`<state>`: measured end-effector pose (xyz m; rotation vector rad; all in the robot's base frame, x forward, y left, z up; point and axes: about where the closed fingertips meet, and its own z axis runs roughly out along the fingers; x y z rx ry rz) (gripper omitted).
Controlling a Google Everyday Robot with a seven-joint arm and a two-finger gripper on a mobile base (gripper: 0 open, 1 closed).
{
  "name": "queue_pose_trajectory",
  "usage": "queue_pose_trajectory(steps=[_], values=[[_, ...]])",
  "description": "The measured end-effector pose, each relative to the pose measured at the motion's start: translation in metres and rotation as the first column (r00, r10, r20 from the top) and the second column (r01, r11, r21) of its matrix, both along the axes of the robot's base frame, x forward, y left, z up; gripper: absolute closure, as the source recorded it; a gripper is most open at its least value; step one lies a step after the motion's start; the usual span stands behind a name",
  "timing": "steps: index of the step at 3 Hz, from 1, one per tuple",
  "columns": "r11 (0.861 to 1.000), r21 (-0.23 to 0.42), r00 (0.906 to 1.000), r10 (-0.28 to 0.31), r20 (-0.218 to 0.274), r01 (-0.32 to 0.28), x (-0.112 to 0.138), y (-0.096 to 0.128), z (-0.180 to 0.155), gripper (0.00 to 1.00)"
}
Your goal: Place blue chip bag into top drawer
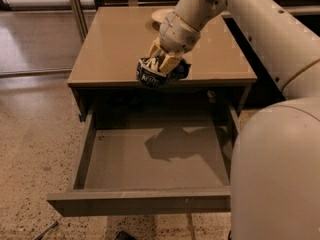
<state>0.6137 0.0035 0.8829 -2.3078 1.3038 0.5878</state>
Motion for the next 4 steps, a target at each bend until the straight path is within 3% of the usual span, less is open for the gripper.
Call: queue_pose_trajectory(steps=[2, 3, 4], values=[[1.0, 0.025, 0.9999, 0.001, 0.013, -0.001, -0.003, 0.008, -0.003, 1.0], [0.999, 0.035, 0.9999, 0.009, -0.007, -0.009, -0.034, 0.003, -0.004, 1.0], [1.0, 0.0, 0.9999, -0.003, -0.017, 0.003, -0.07, -0.006, -0.015, 1.0]])
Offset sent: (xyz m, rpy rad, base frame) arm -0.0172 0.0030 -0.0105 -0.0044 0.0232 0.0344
